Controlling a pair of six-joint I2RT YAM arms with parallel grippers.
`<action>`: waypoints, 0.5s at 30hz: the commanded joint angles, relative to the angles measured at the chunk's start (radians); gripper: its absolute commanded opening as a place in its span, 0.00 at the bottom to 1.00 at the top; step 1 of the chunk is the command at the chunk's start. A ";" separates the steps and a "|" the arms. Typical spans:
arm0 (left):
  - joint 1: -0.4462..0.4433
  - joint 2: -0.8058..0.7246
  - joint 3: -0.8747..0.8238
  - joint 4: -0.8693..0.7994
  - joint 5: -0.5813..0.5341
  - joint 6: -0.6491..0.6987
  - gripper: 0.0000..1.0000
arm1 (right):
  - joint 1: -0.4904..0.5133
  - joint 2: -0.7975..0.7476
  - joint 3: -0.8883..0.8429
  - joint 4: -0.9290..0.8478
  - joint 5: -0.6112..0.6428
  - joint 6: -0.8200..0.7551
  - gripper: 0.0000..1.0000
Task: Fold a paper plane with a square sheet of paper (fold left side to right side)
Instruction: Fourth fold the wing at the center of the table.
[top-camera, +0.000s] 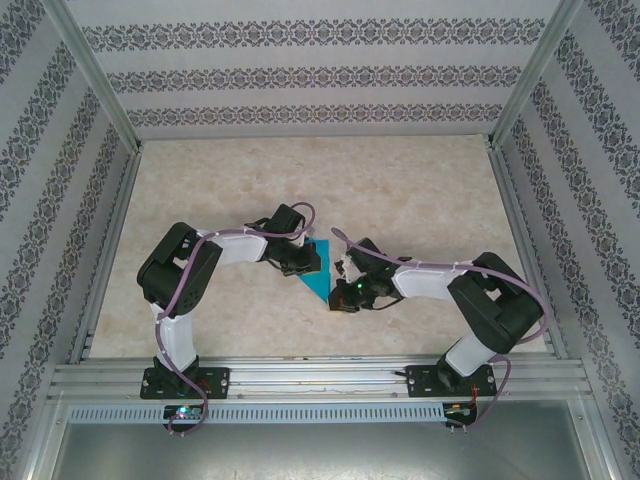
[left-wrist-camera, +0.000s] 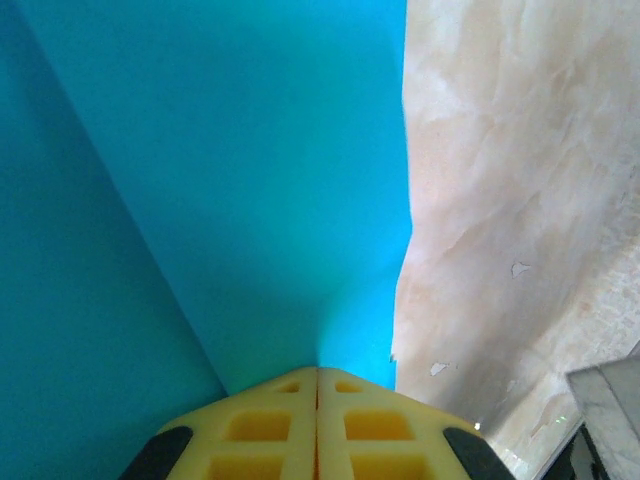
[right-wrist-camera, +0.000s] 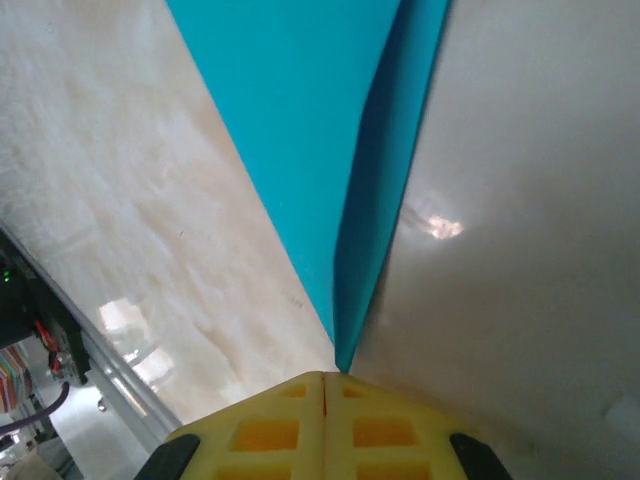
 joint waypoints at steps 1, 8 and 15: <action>-0.009 0.005 -0.034 -0.037 -0.084 -0.011 0.08 | -0.006 -0.069 0.008 -0.038 -0.033 -0.011 0.00; -0.014 0.003 -0.035 -0.027 -0.080 -0.018 0.08 | -0.047 -0.090 0.011 0.079 -0.044 0.024 0.00; -0.016 0.004 -0.035 -0.023 -0.078 -0.019 0.08 | -0.038 0.016 0.058 0.163 0.042 0.049 0.00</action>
